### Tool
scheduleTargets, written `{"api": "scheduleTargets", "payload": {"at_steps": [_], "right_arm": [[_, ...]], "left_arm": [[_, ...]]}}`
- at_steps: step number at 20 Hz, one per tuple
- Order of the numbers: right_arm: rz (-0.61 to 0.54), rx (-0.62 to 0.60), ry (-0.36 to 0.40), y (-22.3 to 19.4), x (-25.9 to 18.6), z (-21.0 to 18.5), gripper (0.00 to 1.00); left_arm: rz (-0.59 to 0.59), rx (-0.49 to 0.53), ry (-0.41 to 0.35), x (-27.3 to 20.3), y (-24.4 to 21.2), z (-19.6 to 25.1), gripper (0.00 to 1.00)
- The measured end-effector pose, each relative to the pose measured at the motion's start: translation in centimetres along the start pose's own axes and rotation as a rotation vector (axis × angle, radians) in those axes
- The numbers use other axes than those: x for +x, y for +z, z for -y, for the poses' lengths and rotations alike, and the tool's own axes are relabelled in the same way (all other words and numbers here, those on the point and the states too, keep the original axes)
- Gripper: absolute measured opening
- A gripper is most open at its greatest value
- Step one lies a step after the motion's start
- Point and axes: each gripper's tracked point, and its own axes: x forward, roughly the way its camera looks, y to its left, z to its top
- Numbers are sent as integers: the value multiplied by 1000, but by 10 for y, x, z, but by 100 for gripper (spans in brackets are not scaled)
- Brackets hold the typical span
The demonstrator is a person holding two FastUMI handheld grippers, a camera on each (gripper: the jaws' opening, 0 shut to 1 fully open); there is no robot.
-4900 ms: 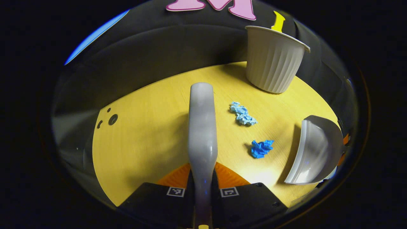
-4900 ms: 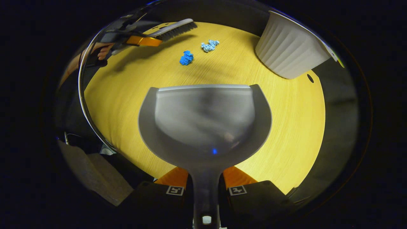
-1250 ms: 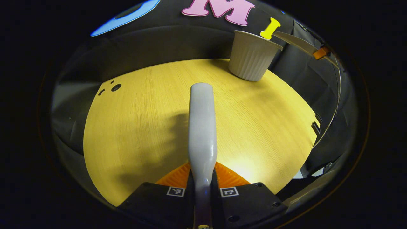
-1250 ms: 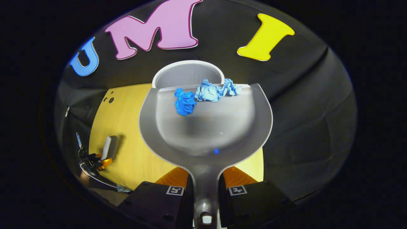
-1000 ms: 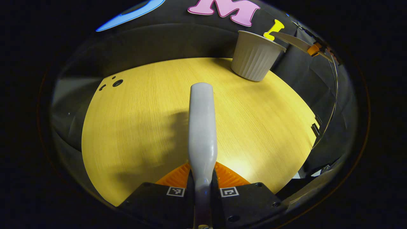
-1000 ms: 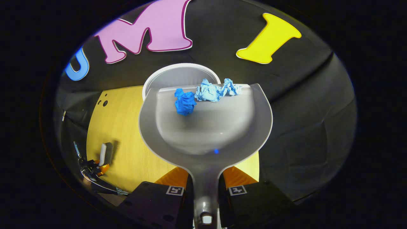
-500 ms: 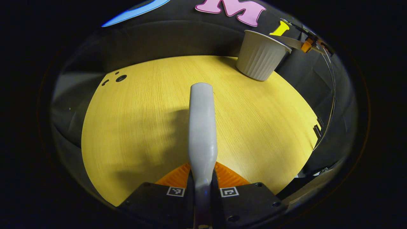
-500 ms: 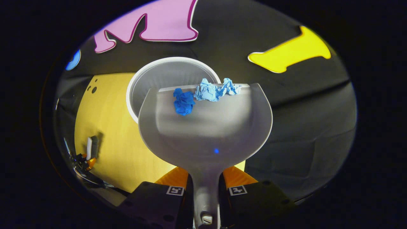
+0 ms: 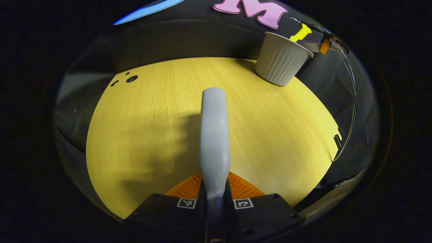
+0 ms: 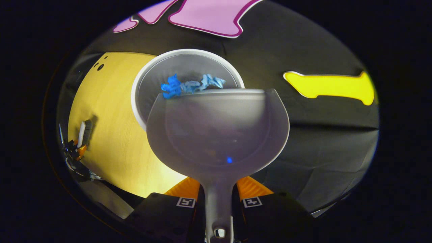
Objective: Pick up the small broom and dustpan from the desktop, sweep the trash into the dustpan with the broom, and then empty the trash into the garbage bin.
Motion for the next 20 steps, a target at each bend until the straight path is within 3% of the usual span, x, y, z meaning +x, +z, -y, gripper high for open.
{"api": "scheduleTargets", "payload": {"at_steps": [9, 10, 11, 14, 15, 16, 20], "right_arm": [[49, 1, 1, 6, 1, 0, 36], [65, 14, 16, 6, -1, -2, 29], [81, 28, 33, 7, -3, -5, 36], [139, 62, 66, 1, -16, -8, 36], [160, 78, 83, -1, -19, -8, 41], [194, 100, 110, -5, -27, -13, 36], [292, 155, 159, -26, -53, -21, 36]], "left_arm": [[4, 5, 0, -2, 3, 6, 26], [4, 7, 2, -2, 3, 8, 26], [5, 9, 4, -3, 4, 9, 26], [14, 16, 9, -5, 6, 12, 26], [16, 16, 10, -7, 6, 12, 26], [20, 15, 10, -8, 6, 15, 26], [32, 18, 17, -13, 7, 18, 26]]}}
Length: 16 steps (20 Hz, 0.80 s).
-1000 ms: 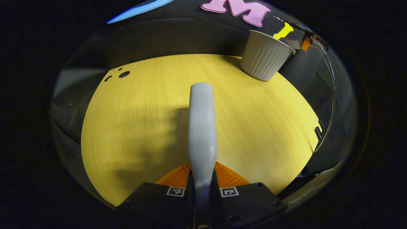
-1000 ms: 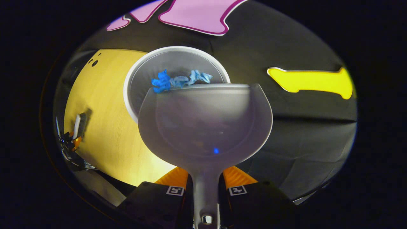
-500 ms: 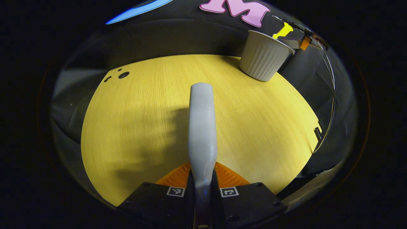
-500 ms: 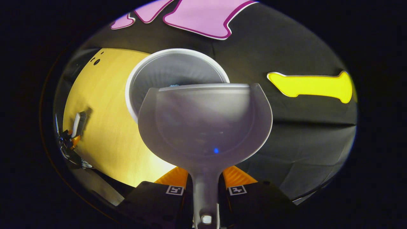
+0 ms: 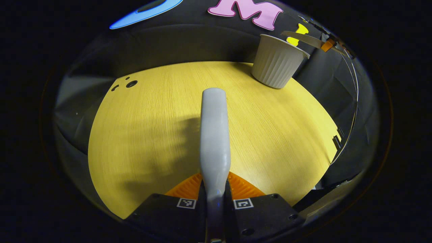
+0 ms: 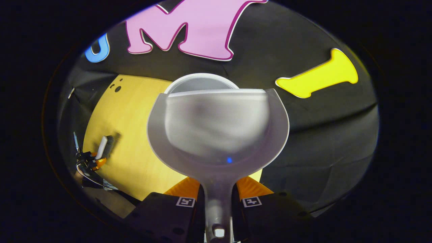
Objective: Pick up the small broom and dustpan from the desktop, sweep the trash into the dustpan with the broom, and then empty the trash into the garbage bin.
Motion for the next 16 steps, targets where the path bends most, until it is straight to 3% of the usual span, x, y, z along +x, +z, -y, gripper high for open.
{"api": "scheduleTargets", "payload": {"at_steps": [8, 16], "right_arm": [[58, 31, 115, -78, -14, -60, 36], [29, 20, 164, -163, 26, -138, 36]], "left_arm": [[-2, -15, 18, -10, -3, 6, 26], [-17, -15, 46, -12, -5, 5, 26]]}}
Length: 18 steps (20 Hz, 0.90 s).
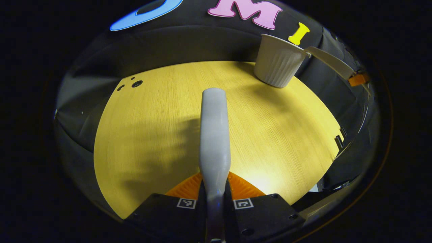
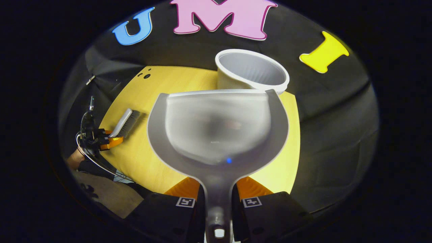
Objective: Pick up the small broom and dustpan from the desktop, sweep the trash into the dustpan with the broom, and then empty the trash into the garbage bin.
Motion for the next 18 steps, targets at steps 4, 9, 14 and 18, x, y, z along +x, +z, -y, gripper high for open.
{"api": "scheduleTargets", "payload": {"at_steps": [4, 9, 14, 18], "right_arm": [[-64, -5, 45, -50, 37, -34, 36], [-100, 21, 75, -80, 81, -69, 35], [-101, 19, 50, -88, 118, -87, 36], [-114, 34, 43, -95, 137, -94, 36]], "left_arm": [[-24, 4, 18, 6, -4, -2, 26], [-50, -6, 37, 14, -7, -3, 26], [-70, -13, 55, 18, -10, -2, 26], [-90, -27, 78, 23, -13, -2, 26]]}}
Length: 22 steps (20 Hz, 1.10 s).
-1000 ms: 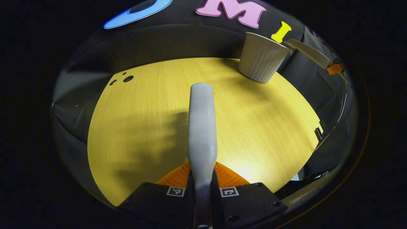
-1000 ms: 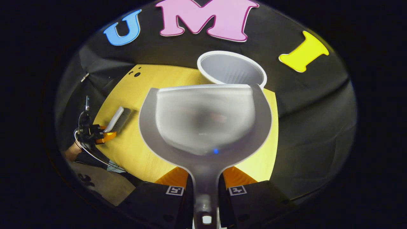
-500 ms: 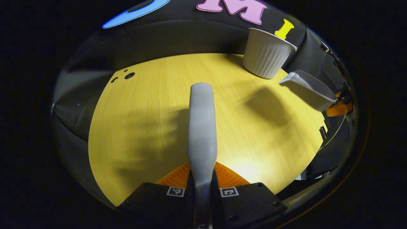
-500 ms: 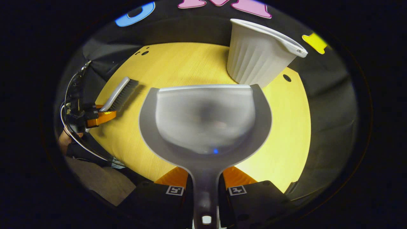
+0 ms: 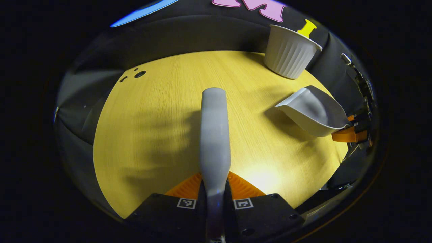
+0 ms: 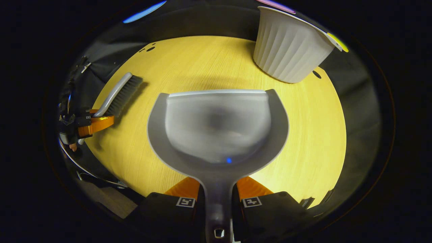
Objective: Pick up the small broom and dustpan from the desktop, sweep the trash into the dustpan with the broom, and then empty the trash into the garbage bin.
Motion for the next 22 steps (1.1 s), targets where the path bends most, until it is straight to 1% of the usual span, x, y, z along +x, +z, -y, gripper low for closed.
{"api": "scheduleTargets", "payload": {"at_steps": [3, 6, 7, 8, 10, 12, 13, 14, 15, 16, 17, 18, 20, 21, 22], "right_arm": [[4, -23, 8, -1, 9, -10, 36], [-21, -45, 26, -6, 15, -22, 36], [-23, -45, 30, -6, 18, -23, 35], [-24, -39, 37, -7, 21, -26, 35], [-37, -19, 42, -11, 24, -28, 36], [-26, -31, 31, -11, 27, -29, 36], [-24, -35, 30, -11, 26, -29, 42], [-24, -36, 29, -12, 26, -29, 36], [-26, -33, 28, -12, 26, -29, 43], [-26, -26, 26, -12, 26, -29, 37], [-30, -21, 25, -13, 26, -30, 38], [-32, -16, 26, -14, 25, -32, 33], [-35, -13, 30, -21, 22, -33, 46], [-35, -9, 28, -19, 22, -33, 46], [-33, -1, 27, -19, 20, -33, 41]], "left_arm": [[-12, -6, 13, 2, -2, 1, 26], [-21, -5, 24, 4, -4, 1, 26], [-28, -3, 33, 5, -4, 0, 23], [-35, -2, 43, 6, -4, 0, 26], [-44, -8, 63, 4, -4, 1, 26], [-57, -21, 64, 4, -6, 2, 26], [-64, -25, 59, 4, -7, 3, 27], [-71, -28, 50, 6, -7, 3, 27], [-75, -32, 44, 7, -7, 2, 27], [-77, -35, 44, 6, -7, 2, 27], [-78, -38, 48, 5, -7, 1, 28], [-80, -37, 51, 6, -8, 2, 28], [-84, -35, 57, 5, -7, 2, 28], [-83, -35, 64, 4, -7, 1, 26], [-82, -36, 71, 2, -9, 2, 29]]}}
